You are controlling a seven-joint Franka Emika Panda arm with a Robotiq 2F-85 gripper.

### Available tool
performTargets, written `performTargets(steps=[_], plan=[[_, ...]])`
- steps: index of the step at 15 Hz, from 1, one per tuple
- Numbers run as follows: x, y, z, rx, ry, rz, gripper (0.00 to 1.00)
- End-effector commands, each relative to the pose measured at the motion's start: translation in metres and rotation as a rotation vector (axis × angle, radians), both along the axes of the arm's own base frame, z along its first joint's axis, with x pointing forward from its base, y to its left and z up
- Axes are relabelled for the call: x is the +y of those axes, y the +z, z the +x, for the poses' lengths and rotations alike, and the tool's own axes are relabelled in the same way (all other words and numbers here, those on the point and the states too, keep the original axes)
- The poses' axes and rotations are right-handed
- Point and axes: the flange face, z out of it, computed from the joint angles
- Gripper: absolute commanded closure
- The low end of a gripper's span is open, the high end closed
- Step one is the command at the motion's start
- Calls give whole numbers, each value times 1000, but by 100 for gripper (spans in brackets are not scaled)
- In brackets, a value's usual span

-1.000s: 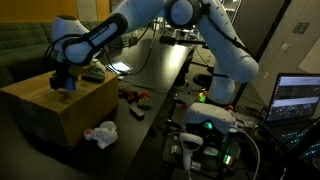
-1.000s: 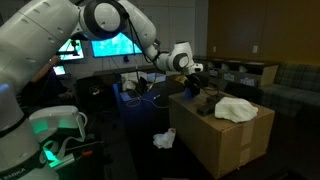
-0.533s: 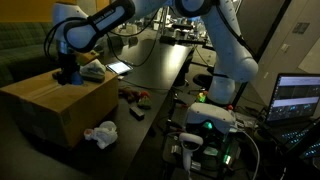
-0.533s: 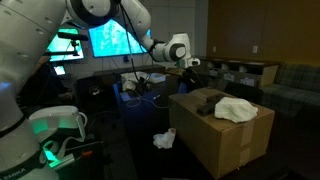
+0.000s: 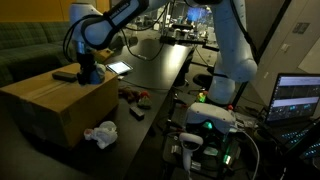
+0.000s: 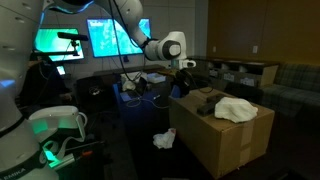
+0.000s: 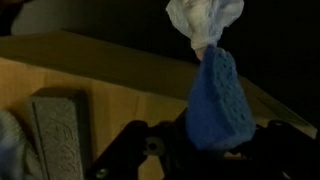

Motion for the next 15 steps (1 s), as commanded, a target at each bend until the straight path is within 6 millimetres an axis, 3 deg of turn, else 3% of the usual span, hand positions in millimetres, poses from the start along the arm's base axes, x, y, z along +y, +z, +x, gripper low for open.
performTargets(steps=[1, 5, 8, 15], plan=[[-12, 5, -42, 39, -35, 12, 91], [-15, -10, -79, 99, -78, 8, 91], [-8, -33, -101, 147, -105, 5, 91], [-7, -109, -129, 206, -129, -5, 91]])
